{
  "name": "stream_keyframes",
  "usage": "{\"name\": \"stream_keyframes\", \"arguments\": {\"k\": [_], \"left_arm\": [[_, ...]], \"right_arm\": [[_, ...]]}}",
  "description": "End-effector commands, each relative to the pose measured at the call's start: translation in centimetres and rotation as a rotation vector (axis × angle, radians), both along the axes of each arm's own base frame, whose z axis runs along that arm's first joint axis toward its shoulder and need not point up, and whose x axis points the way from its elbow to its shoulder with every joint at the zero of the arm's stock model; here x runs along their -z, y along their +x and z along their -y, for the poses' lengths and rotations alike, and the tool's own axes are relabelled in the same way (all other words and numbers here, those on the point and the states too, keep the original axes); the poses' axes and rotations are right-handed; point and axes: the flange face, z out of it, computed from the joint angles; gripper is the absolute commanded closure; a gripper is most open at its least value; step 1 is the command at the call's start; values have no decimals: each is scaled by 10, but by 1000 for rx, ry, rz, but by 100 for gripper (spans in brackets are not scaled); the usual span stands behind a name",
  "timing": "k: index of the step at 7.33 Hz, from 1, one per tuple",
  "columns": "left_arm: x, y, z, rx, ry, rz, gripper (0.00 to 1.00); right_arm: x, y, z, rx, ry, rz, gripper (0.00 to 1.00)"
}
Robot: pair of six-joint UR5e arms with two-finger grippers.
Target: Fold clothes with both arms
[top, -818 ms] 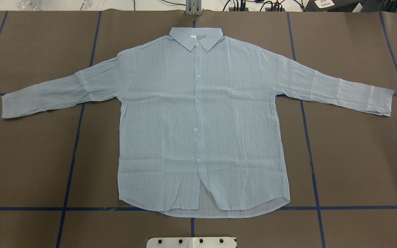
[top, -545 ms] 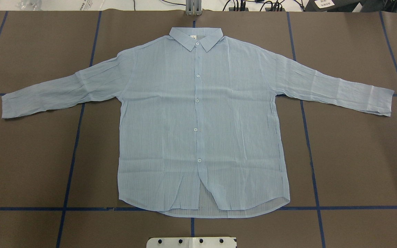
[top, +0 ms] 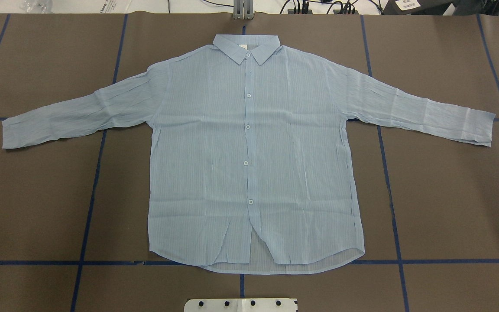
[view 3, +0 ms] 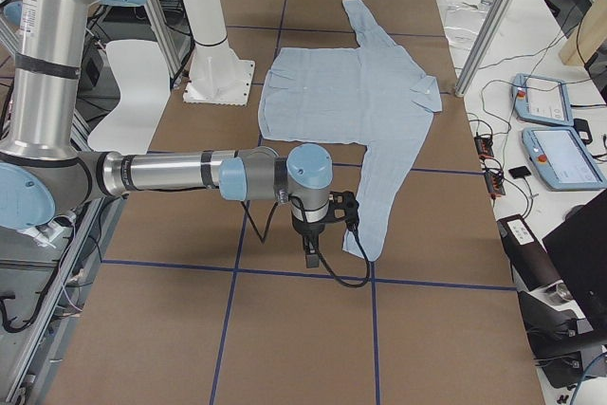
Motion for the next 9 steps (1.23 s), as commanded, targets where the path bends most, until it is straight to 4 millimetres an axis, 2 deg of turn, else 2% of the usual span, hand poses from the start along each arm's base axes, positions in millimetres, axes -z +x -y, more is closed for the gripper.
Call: {"name": "stream_keyframes", "arguments": {"k": [1,2,3,4,5,7,9], "left_arm": [[21,-1,7,7,164,-5,0],[34,0,19,12,314,-3,0],[57,-1,58,18,483,-13,0],[45,1,67,10,475,-17,0],[42,1,74,8,472,-16,0],[41,1,74,9,470,-16,0],[42,1,73,9,473,-16,0]], "right_arm": [[24,0,10,-9,186,9,0],[33,-1,15,-7,272,9,0],[42,-1,25,-16,313,8,0],[49,-2,47,-40,305,35,0],[45,-3,49,-94,249,53,0],[47,-7,80,-88,284,66,0],[-24,-15,125,-81,326,72,0]]}}
